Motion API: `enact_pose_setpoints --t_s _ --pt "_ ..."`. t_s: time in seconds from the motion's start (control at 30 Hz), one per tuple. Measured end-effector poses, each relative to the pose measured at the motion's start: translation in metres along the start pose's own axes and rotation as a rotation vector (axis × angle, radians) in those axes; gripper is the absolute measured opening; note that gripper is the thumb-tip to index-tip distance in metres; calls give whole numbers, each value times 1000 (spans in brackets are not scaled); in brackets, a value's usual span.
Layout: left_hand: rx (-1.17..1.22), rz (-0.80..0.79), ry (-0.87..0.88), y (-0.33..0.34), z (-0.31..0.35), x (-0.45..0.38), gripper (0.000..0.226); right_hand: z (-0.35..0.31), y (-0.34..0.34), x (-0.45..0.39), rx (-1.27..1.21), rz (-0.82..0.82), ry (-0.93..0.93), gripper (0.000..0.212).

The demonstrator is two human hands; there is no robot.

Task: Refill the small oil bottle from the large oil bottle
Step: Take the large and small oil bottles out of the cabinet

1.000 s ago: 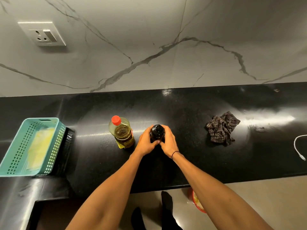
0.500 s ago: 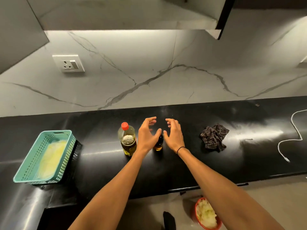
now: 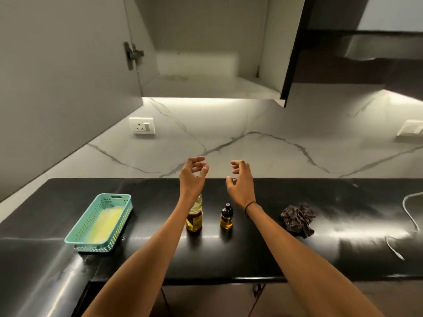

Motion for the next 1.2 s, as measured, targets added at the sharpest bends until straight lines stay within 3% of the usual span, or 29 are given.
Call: enact_pose_setpoints --t_s 0.17,0.43,0.57,0.67,0.83,1.03,1.13,1.2 --pt "243 184 -131 -55 38 32 29 -53 -25 16 -92 -1 -70 47" --pt "831 438 -348 -129 79 97 80 -149 -71 59 -348 -36 -178 42" --pt "973 531 -336 -190 111 113 99 -223 -84 86 -414 -57 -298 38" --pt "1042 567 -305 -230 134 128 101 -276 -88 103 -501 -77 -326 36" --pt "1156 446 -251 -255 150 146 101 -351 -78 129 -622 -174 -365 39" --pt "1073 233 -317 -245 138 161 99 -406 -41 153 -670 -337 -343 43" --pt "1076 108 -346 -223 133 169 89 -418 -25 164 -662 -395 -346 44" --pt "1092 37 -335 -201 133 170 74 -416 -29 163 -675 -336 -329 40"
Point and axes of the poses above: each hand's wrist, its own x-axis away from the middle knuckle, its own y-axis out of the palm, z = x × y, the point moved 10 cm from there along -x, towards the middle knuckle, and after that the axes turned 6 degrees about y, right-handed, at the moved point
